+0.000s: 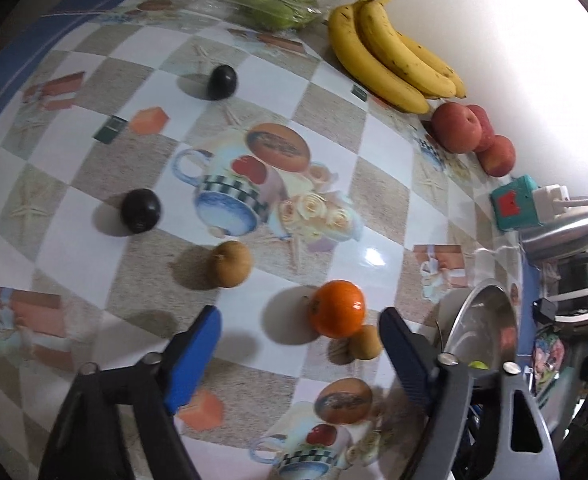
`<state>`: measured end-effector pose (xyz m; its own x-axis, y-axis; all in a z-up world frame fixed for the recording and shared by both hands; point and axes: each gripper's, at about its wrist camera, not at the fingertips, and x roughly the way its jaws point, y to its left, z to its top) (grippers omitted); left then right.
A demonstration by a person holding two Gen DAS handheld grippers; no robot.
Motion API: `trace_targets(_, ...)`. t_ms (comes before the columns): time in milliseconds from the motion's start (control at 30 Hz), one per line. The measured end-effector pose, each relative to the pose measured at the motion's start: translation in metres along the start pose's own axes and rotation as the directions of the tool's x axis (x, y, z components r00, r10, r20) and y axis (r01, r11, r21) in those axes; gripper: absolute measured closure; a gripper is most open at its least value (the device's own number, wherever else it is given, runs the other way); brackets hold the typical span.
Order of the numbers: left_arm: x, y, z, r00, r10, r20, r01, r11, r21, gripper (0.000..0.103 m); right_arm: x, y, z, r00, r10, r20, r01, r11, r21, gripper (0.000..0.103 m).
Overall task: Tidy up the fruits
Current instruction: 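Grasp the dark cherry with the right tool while the left tool grasps the mandarin orange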
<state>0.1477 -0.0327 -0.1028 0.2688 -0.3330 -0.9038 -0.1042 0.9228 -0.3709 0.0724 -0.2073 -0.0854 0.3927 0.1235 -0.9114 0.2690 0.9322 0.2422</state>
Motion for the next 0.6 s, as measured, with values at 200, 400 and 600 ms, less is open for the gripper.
trace_targets(200, 0.011, -0.01, -0.001, 0.999, -0.041, -0.006, 0.041, 0.999, 0.029, 0.047, -0.001, -0.004, 0.0, 1.0, 0.008, 0.0, -0.008, 1.0, 0.009, 0.078)
trace_targets(400, 0.016, -0.014, -0.003, 0.998, -0.056, -0.01, 0.056, 0.998, 0.037, 0.065, -0.003, -0.006, 0.001, 1.0, 0.011, 0.003, -0.011, 1.0, 0.017, 0.078)
trace_targets(600, 0.012, -0.017, -0.002, 0.998, -0.061, 0.008, 0.06, 0.997, 0.054, 0.072, -0.004, -0.009, 0.002, 1.0, 0.022, 0.006, -0.022, 0.999, 0.03, 0.078)
